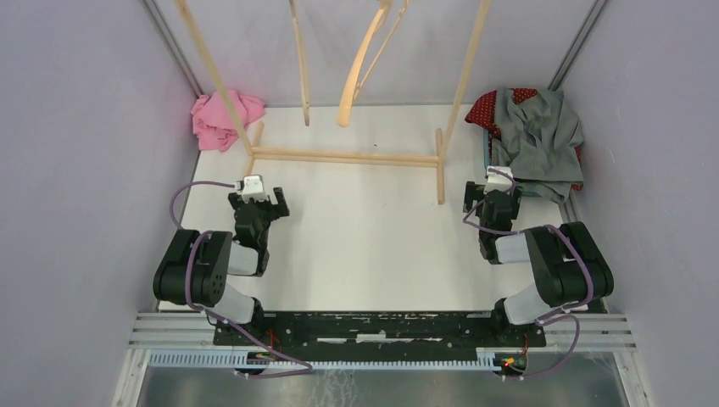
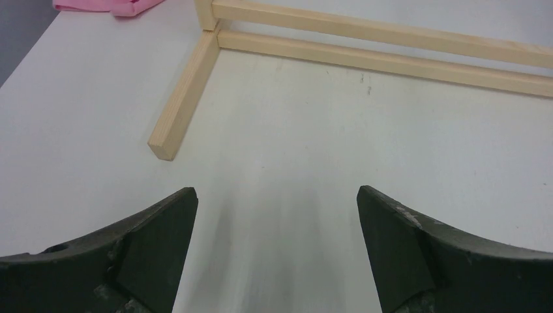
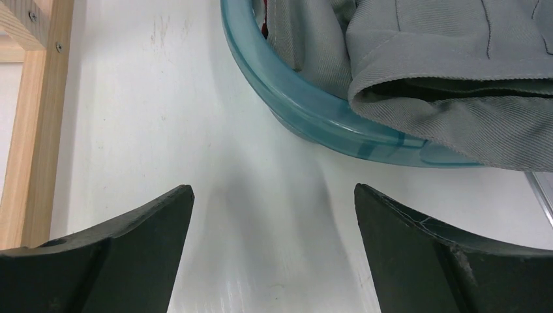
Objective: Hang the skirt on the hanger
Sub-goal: Pick up the skirt from the bin.
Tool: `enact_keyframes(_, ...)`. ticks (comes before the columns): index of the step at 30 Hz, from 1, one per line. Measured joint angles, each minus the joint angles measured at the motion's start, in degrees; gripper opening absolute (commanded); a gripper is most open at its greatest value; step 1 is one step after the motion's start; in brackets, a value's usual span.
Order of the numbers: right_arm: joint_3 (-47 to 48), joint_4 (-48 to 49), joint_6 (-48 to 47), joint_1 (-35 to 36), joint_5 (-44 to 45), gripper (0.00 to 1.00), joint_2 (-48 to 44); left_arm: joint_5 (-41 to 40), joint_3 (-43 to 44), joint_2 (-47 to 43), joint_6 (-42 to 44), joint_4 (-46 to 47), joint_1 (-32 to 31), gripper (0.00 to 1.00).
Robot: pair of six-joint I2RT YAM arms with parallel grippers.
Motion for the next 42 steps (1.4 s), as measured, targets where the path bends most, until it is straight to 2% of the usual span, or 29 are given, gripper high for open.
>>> enact_keyframes(27, 0.09, -0.37, -0.02, 0.00, -1.07, 1.00, 0.00, 0.00, 0.02, 0.00, 0.00, 0.00, 0.00, 0.99)
enact_keyframes(36, -1.25, 2.03, -1.68, 0.00, -6.64, 1.00, -0.94, -0.33, 0.04, -0.04, 0.00, -0.04, 0.00, 0.99)
enact_keyframes(39, -1.75, 1.09, -1.05, 0.00, -4.63, 1.00, -3.43, -0.48, 0.04, -1.05, 0.00, -1.25, 0.00, 0.99)
enact_keyframes(42, -1.66, -5.14, 0.76, 0.00, -1.46, 1.00, -10.80, -0.46, 0.04, -3.45, 0.00, -2.64, 0.00, 0.99)
